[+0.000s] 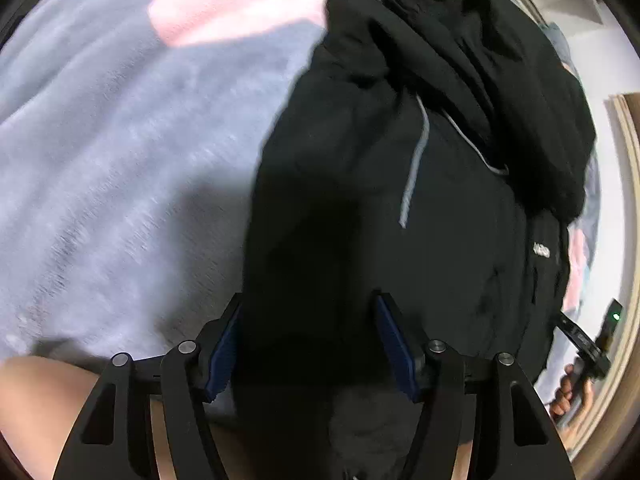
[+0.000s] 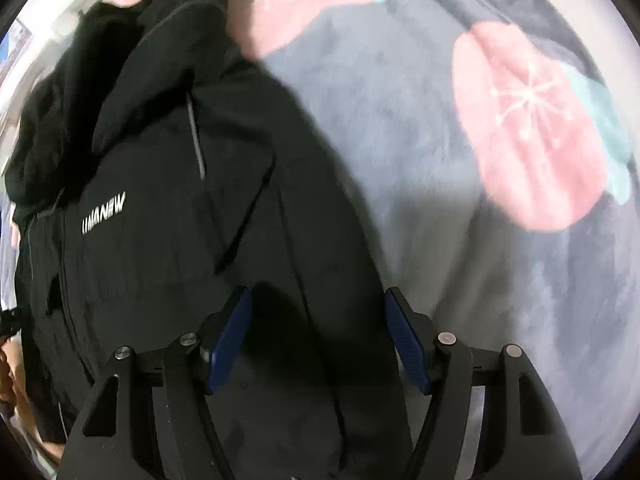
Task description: Fold large clothes
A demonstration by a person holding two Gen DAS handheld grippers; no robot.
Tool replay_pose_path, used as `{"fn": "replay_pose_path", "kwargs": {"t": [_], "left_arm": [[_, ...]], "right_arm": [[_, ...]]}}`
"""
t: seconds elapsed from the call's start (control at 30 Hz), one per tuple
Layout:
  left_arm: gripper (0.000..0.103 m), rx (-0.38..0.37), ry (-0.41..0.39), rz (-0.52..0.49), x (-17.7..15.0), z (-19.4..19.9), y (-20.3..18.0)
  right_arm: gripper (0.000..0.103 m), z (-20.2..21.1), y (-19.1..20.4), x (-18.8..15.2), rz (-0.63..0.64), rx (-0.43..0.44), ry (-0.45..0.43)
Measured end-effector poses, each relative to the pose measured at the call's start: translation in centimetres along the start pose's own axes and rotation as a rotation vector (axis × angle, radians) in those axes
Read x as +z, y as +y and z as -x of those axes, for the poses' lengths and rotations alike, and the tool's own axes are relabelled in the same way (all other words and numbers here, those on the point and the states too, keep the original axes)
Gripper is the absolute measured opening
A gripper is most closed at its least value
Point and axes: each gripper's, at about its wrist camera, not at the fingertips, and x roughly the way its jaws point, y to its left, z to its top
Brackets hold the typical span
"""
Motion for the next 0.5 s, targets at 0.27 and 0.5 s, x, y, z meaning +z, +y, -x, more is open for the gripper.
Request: {"fn": "replay_pose_path", "kwargs": {"t": [0.27, 0.5], "left_arm": [[0.055, 0.015, 0.041, -0.124, -2.9, 1.2, -1.1], [0.055, 0.003, 0.094, -0.223, -5.8, 1.2, -1.2]], "right_arm": [[0.070, 0.6, -2.4, -2.2, 0.042, 0.054, 0.083], [0.070, 0.7, -5.0, -4.7, 0.068, 0.135, 0.138]]}}
